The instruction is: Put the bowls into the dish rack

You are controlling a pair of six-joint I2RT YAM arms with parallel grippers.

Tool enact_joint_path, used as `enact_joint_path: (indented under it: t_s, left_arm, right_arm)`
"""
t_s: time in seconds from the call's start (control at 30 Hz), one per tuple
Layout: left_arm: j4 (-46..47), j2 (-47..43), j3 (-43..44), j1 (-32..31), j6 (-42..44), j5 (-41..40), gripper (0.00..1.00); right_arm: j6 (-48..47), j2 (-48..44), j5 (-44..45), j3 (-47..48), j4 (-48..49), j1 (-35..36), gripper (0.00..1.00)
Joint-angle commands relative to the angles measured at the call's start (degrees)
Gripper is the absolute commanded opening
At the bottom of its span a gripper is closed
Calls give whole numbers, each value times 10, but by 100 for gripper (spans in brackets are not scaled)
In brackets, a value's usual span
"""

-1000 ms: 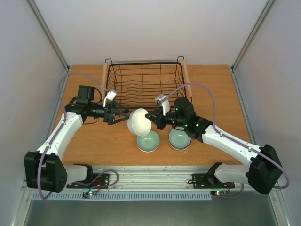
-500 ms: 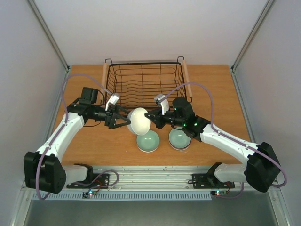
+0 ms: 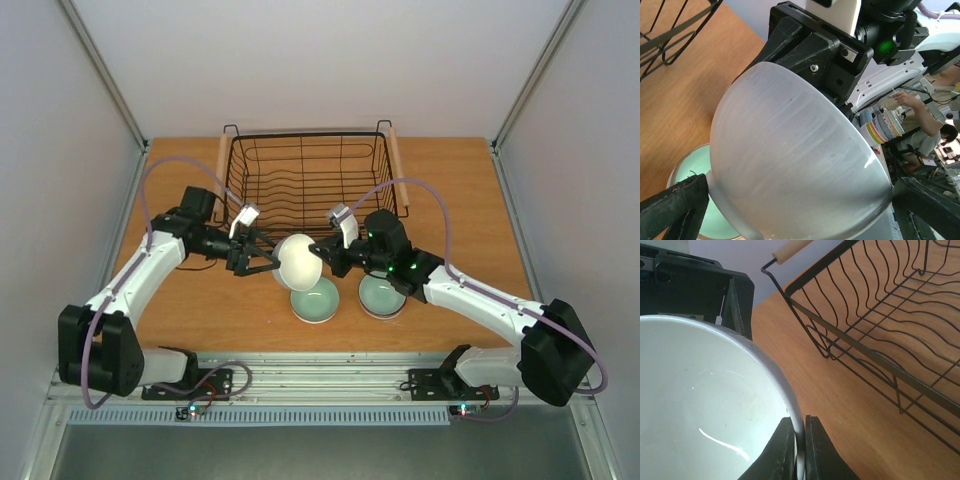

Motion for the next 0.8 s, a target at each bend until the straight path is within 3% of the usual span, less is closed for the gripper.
enact_joint_path:
  t_s: [0.0,0.23,0.47,0.77]
  left_arm:
    - [-103,44,26,-8,58,-20,99]
    - [-230,95,84,-9,167,-4,99]
    - [-100,30,40,-8,13,-16,99]
    - [-85,34,34,-8,-2,-18,99]
  right_arm:
    - [-1,-2,11,5,100,-4,1]
    - [-6,-11,14,-12,109,-7,1]
    - [-19,-28,28,-28,112,-8,1]
    - [-12,-5,13,-28,141,-8,1]
